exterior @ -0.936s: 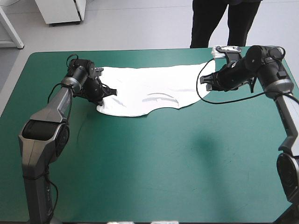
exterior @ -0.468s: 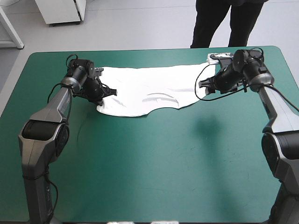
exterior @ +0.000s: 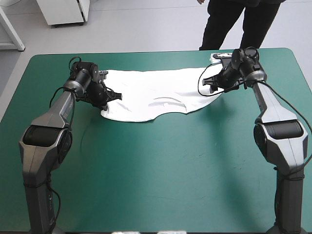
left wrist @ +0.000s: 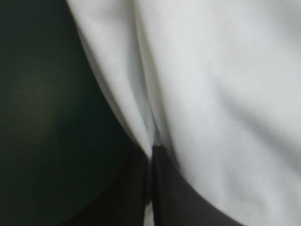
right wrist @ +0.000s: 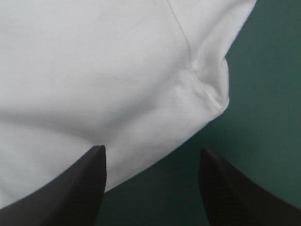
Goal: Fold the cloth
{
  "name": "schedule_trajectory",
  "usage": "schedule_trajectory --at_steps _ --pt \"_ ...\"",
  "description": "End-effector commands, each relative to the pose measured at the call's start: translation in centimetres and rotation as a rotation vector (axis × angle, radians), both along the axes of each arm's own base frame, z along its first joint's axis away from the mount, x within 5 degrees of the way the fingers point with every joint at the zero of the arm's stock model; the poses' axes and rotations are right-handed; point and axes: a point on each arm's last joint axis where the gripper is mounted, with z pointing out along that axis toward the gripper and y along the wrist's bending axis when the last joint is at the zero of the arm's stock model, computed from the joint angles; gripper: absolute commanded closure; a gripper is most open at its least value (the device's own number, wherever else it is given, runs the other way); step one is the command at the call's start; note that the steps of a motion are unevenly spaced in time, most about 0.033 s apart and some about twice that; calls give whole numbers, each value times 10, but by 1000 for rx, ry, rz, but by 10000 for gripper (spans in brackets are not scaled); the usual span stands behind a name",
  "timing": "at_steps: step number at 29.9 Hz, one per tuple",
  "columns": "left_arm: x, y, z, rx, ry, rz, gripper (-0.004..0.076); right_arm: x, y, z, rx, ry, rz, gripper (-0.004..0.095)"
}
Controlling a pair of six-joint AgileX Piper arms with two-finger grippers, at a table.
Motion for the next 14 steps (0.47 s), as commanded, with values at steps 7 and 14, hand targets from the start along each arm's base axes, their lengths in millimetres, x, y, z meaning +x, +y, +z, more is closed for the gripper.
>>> schedule_trajectory --at_steps 7,14 --pt "3 4 9 17 -65 -1 733 4 5 7 12 -35 -1 388" --pt "4 4 9 15 -69 -1 733 2 37 -19 4 36 64 662"
